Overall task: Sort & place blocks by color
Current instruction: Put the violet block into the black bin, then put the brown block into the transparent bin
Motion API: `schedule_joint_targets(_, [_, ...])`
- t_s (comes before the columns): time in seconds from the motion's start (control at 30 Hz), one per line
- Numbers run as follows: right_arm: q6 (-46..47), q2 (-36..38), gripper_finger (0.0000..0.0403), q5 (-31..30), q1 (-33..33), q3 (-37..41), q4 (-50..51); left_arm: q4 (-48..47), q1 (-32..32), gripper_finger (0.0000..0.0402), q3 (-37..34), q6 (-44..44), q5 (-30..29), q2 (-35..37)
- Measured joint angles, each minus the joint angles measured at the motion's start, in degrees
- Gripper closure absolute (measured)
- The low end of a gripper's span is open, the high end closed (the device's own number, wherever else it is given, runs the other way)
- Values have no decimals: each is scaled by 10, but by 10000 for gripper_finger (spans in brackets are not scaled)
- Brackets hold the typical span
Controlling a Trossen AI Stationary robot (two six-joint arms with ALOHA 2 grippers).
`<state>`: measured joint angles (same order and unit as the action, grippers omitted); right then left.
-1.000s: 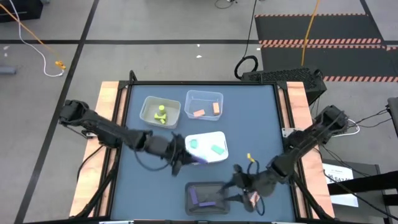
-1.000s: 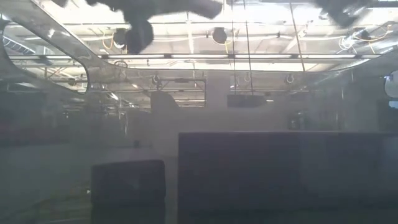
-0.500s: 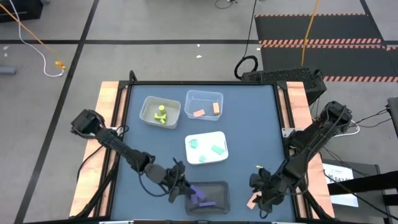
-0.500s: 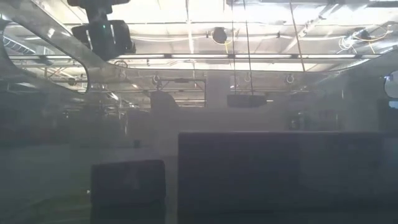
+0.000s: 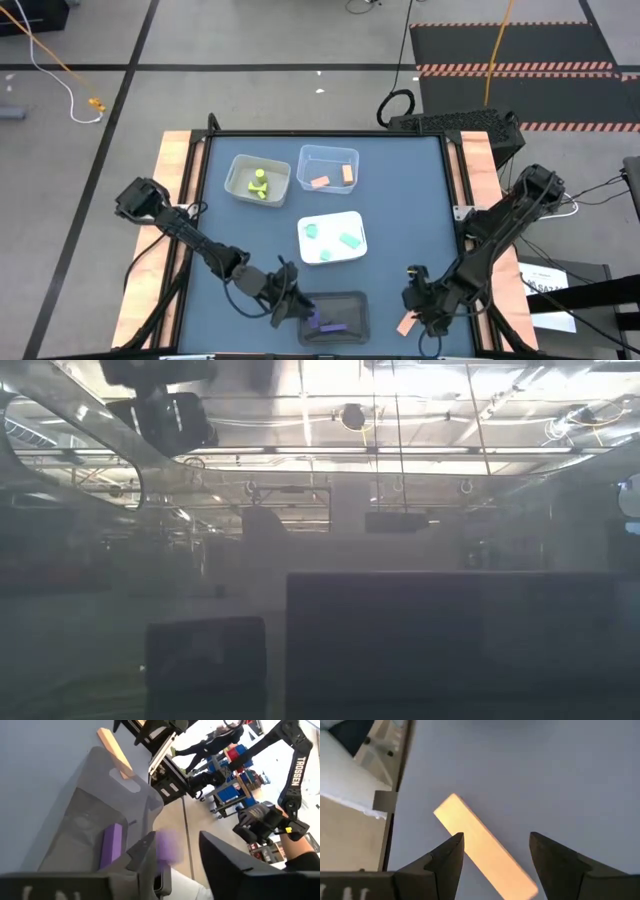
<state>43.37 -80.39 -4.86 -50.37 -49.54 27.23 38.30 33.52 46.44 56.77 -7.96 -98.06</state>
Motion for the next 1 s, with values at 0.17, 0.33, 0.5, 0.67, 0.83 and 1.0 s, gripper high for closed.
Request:
schedule_joint_targets(0.17, [-69, -32, 188, 5, 0, 0, -58, -4, 0, 217, 0, -7, 11, 0])
schedule_joint_targets(0.33, [-121, -55, 188, 33, -9, 0, -96, -2, -1, 200, 0, -6, 19, 0])
schedule_joint_targets(0.5, [-178, -59, 188, 35, -30, 0, -83, -2, -3, 200, 0, -16, 19, 0])
schedule_joint_targets(0.67, [-245, -59, 188, 7, -35, 0, -63, -3, -17, 202, 0, -16, 19, 0])
schedule_joint_targets(0.83, [-261, -65, 188, 5, -35, 8, -65, -3, -35, 202, 0, -16, 19, 0])
schedule_joint_targets(1.0, [-273, -79, 188, 4, -38, 24, -65, -3, -49, 202, 0, -33, 20, 0])
